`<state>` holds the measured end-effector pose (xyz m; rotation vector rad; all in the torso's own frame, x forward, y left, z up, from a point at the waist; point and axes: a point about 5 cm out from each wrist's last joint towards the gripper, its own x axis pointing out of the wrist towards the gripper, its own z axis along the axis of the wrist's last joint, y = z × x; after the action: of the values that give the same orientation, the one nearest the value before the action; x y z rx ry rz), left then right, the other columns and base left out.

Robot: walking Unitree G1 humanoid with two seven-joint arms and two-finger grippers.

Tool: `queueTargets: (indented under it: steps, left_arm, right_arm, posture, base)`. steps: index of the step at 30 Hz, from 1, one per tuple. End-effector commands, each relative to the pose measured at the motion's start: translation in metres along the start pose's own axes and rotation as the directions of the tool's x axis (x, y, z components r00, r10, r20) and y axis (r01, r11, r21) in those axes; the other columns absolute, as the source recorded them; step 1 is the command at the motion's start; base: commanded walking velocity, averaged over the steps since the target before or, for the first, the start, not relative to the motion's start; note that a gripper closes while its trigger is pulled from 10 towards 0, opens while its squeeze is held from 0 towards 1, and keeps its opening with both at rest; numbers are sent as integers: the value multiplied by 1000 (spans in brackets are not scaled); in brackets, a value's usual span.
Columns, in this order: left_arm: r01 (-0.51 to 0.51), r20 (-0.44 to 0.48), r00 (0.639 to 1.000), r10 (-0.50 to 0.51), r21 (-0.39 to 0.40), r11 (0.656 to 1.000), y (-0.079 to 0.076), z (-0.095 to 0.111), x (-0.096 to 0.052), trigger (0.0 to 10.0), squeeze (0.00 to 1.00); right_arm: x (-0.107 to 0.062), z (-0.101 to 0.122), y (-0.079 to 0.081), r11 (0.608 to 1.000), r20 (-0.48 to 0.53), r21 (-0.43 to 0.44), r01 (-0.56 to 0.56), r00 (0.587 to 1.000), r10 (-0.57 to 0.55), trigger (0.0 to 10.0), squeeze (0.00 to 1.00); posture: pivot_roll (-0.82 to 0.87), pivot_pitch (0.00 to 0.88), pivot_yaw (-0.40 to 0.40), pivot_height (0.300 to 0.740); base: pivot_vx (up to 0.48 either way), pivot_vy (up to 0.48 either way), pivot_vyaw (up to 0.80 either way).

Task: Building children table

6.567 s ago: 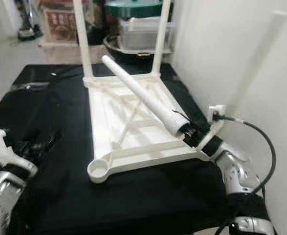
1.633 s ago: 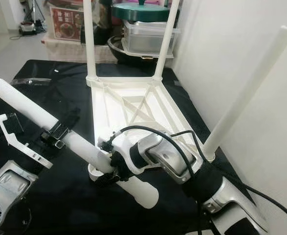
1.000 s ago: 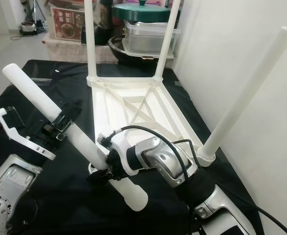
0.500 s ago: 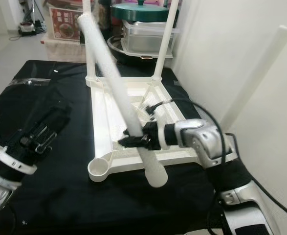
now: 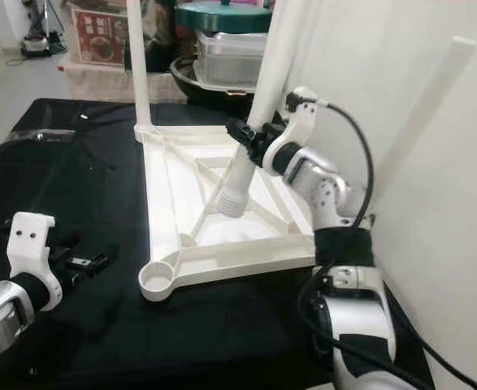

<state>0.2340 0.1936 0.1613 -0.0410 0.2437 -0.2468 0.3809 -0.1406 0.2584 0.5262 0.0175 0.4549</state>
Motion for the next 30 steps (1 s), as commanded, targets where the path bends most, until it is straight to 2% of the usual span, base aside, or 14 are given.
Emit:
queueTargets:
  steps: [1,3,5,13,19,20,22,25,26,28,29,30]
  left_arm:
    - [22,-8,1000,-22,28,999,1,-2,-2,10000,0]
    - [38,-10,999,-38,34,999,0,-2,-2,10000,0]
    - [29,16,999,-30,62,998,1,-1,-1,10000,0]
    - [17,92,995,-23,68,998,-1,3,-4,10000,0]
    - [87,115,990,-87,5,996,-1,0,-16,10000,0]
    - [147,137,980,-142,-22,989,-6,2,-21,10000,0]
    - [183,153,973,-176,-36,982,-8,4,-23,10000,0]
    - [219,155,965,-212,-32,975,-10,3,-25,10000,0]
    - [226,157,963,-219,-30,974,-10,2,-26,10000,0]
    - [232,159,961,-224,-31,972,-10,3,-26,10000,0]
    - [240,165,959,-231,-35,970,-11,3,-27,10000,0]
    - [251,171,955,-241,-39,967,-11,4,-28,10000,0]
  right_arm:
    - [-1,1,0,994,70,99,35,997,-42,10000,0]
    - [0,-1,3,992,78,124,33,996,-43,10000,0]
    - [5,-6,13,989,101,150,15,994,-30,10000,0]
    - [6,-9,21,993,95,112,-42,995,32,10000,0]
    - [7,-14,29,992,99,84,-97,991,89,10000,0]
    - [7,-17,38,985,99,56,-165,982,159,10000,0]
    - [6,-18,44,977,96,36,-211,974,207,10000,0]
    - [5,-19,52,961,92,-5,-277,957,276,10000,0]
    - [3,-19,60,941,88,-30,-337,937,339,10000,0]
    - [1,-19,66,919,82,-46,-393,915,395,10000,0]
    - [-2,-18,72,891,86,-47,-452,887,454,10000,0]
    - [-7,-18,77,847,80,-32,-531,843,532,10000,0]
  posture:
    - [44,0,-75,740]
    - [44,0,-75,740]
    - [45,0,-73,740]
    - [61,0,-82,740]
    - [81,0,-89,740]
    - [90,0,-93,740]
    - [90,0,-93,740]
    - [92,0,-91,740]
    - [94,0,-90,740]
    - [94,0,-90,740]
    - [96,0,-88,740]
    - [96,0,-88,740]
  base:
    - [0,0,0]
    - [0,0,0]
    - [0,0,0]
    - [0,0,0]
    - [0,0,0]
    - [0,0,0]
    - [0,0,0]
    - [0,0,0]
    - [0,0,0]
    - [0,0,0]
    - [0,0,0]
    - [0,0,0]
